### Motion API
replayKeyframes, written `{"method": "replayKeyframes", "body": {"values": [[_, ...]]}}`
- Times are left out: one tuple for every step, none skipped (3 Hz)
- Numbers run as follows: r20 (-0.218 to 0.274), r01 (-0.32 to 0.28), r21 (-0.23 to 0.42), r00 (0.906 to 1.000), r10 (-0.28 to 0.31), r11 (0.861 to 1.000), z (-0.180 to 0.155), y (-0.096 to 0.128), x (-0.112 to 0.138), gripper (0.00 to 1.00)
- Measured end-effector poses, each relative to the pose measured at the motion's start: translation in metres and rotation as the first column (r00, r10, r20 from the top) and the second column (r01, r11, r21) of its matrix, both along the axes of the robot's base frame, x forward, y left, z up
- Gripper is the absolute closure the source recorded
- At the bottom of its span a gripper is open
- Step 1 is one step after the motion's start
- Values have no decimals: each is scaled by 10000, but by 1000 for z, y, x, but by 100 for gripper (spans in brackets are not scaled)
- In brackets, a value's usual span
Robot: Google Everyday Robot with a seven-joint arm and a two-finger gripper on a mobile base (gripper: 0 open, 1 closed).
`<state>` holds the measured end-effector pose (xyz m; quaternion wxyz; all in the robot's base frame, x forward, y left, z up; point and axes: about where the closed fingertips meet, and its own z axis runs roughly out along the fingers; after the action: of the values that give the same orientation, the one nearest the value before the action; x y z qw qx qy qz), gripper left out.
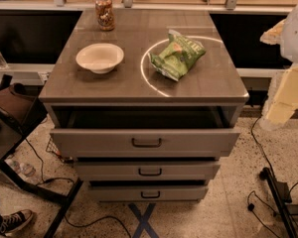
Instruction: Place green jalapeno chip bag into paper bowl
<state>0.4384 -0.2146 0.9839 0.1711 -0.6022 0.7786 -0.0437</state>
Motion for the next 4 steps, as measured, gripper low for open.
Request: {"method": "replayKeyframes", "body": {"values": [[2,0,0,10000,0,10000,0,0,0,0],[82,252,610,9996,-258,9978,-9,13,29,0],[584,1008,2793,9909,-1217,9549,-33,54,124,0],[854,1205,3788,9827,-1643,9176,-41,71,171,0]]}}
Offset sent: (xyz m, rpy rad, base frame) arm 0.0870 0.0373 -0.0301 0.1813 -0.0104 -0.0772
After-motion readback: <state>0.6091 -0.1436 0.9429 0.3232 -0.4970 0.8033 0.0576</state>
